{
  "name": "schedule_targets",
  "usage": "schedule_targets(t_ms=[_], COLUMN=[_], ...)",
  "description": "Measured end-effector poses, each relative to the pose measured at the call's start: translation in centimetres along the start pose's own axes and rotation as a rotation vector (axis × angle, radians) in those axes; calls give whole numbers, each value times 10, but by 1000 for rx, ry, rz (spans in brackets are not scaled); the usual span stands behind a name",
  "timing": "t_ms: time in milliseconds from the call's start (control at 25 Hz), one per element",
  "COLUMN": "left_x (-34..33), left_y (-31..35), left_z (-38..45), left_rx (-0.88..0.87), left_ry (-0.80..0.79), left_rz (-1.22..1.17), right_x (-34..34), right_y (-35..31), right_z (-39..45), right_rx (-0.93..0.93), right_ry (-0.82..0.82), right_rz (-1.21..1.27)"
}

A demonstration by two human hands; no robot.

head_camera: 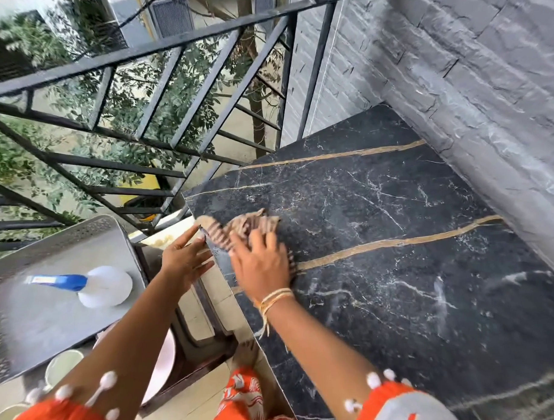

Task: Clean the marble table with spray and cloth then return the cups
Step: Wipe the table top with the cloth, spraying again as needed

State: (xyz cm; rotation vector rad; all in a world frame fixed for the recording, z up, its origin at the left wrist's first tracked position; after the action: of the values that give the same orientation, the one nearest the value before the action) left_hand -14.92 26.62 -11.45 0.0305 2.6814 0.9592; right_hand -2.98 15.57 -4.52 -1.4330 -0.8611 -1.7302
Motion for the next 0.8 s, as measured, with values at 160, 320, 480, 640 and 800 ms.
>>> schedule_targets(t_ms=[160, 320, 480, 640, 800], left_x=[-2, 3, 3, 1, 1], left_y=[-2, -1, -4, 2, 6], left_z=[-2, -2, -3, -4, -2], left_rx=[14, 17, 15, -2, 41], left_ry=[6, 9, 3, -7, -47], left_rz=[-41, -40, -47, -22, 23], right_x=[-2, -17, -19, -16, -16], right_y=[23, 151, 252, 192, 46], right_z=[12, 35, 10, 35, 92], right_rx=[72, -282, -731, -854, -323], right_ry=[19, -90, -146, -158, -145], right_rz=[-20, -162, -217, -186, -99])
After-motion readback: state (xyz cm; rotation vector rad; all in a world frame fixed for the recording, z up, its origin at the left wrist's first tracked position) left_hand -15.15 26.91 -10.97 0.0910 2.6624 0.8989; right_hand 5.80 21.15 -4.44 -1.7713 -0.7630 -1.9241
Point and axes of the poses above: each hand's wrist, its own z-axis towards the middle knuckle, its own x-axis out of the back of the hand, y = z × x, the point moved 8 cm from there along z, towards the middle knuckle, and after that the axes turned 15 degrees about -z, right-handed, at the moved point
